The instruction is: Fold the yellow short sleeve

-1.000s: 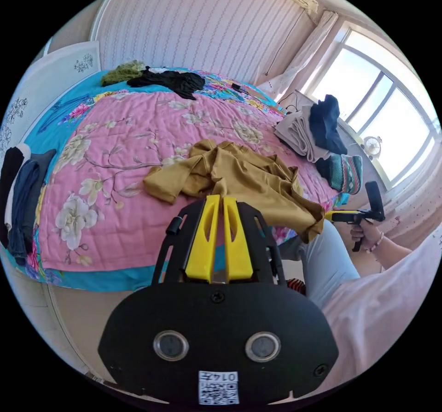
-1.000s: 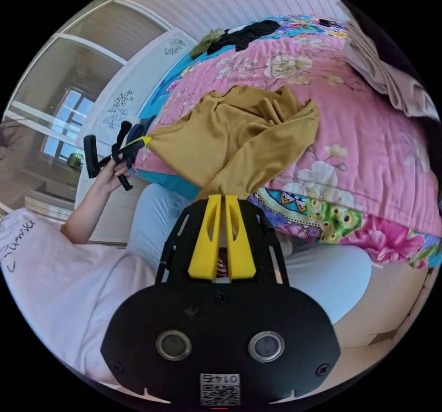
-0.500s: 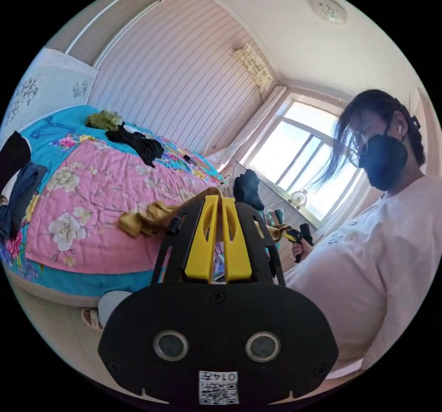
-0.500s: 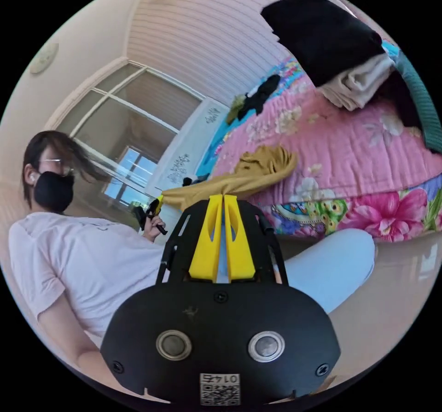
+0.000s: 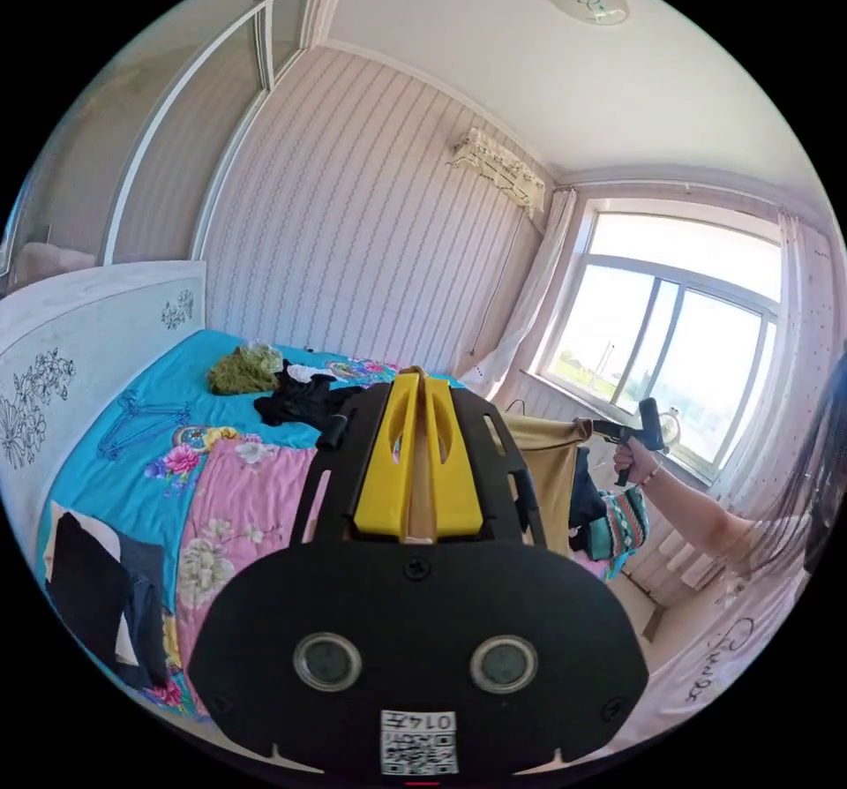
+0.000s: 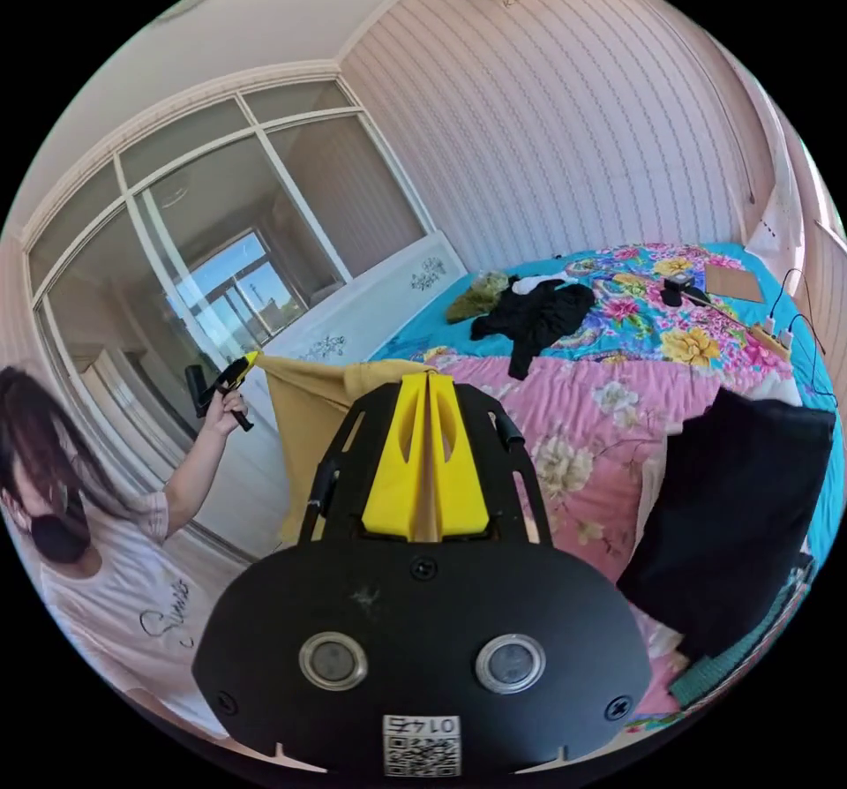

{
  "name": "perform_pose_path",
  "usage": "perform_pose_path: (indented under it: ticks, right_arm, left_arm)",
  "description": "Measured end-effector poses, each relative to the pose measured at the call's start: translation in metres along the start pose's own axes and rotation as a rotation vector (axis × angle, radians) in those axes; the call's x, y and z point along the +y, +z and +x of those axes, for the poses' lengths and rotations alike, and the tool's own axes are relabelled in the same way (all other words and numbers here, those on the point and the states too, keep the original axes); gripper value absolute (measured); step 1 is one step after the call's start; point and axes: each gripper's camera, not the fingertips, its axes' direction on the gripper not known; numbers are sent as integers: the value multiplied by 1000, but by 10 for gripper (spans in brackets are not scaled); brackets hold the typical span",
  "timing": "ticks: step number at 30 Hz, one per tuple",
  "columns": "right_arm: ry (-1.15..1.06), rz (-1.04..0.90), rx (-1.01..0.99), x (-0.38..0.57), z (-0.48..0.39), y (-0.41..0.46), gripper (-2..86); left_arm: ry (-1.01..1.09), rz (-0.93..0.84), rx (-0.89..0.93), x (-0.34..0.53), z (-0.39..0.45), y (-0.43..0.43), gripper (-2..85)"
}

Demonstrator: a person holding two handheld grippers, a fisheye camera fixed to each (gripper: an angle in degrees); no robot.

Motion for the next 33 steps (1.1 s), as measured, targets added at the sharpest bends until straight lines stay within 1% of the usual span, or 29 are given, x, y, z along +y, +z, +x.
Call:
perform_pose_path:
  ticks: [1, 2, 3, 4, 6, 9, 12, 14, 15, 17, 18, 20, 21, 22, 23, 26, 28, 33]
  right_arm:
    - [-5, 36, 1, -33, -2, 0, -2]
    - [-15, 66, 10, -47, -6, -4, -2]
    - [-54, 141, 67, -71, -16, -13, -2]
    - [-87, 202, 97, -86, -25, -21, -2]
    - [-94, 268, 63, -96, -30, -26, -2]
    - [-128, 287, 13, -86, -31, -18, -2]
    - [-128, 225, 3, -48, -11, 12, -2]
    - [-50, 155, -26, -15, 16, 40, -2]
    - [18, 93, -27, 13, 35, 62, -2]
    - [106, 3, 8, 60, 61, 94, -2]
    - [173, -62, 12, 92, 77, 115, -2]
    - [260, -145, 17, 140, 96, 141, -2]
    - [304, -199, 25, 168, 106, 156, -2]
    - [354, -249, 34, 194, 114, 169, -2]
    - [376, -270, 36, 206, 118, 173, -2]
    - [445, -358, 33, 249, 125, 188, -2]
    - [442, -402, 39, 270, 122, 191, -2]
    - [460, -422, -7, 293, 118, 189, -2]
  left_arm:
    - [66, 26, 10, -25, -2, 7, -10]
    - [52, 59, 6, -43, -9, 7, -10]
    - [33, 84, 18, -49, -13, 6, -10]
    - [-13, 119, 64, -57, -22, 4, -10]
    - [-59, 150, 76, -57, -32, 1, -10]
    - [-10, 118, 28, -27, -41, 2, -10]
    - [-55, -9, -5, 33, -72, 16, -10]
    - [-155, -130, -24, 96, -103, 32, -10]
    - [-171, -161, -33, 112, -109, 36, -10]
    - [-221, -273, -85, 178, -125, 49, -10]
    - [-234, -301, -100, 193, -129, 52, -10]
    - [-295, -420, -143, 256, -142, 63, -10]
    - [-308, -451, -150, 271, -144, 66, -10]
    - [-327, -522, -170, 300, -148, 70, -10]
    - [-335, -593, -195, 326, -151, 73, -10]
    - [-332, -716, -228, 374, -153, 73, -10]
    - [-304, -747, -244, 393, -151, 71, -10]
    - [-325, -746, -231, 421, -146, 63, -10]
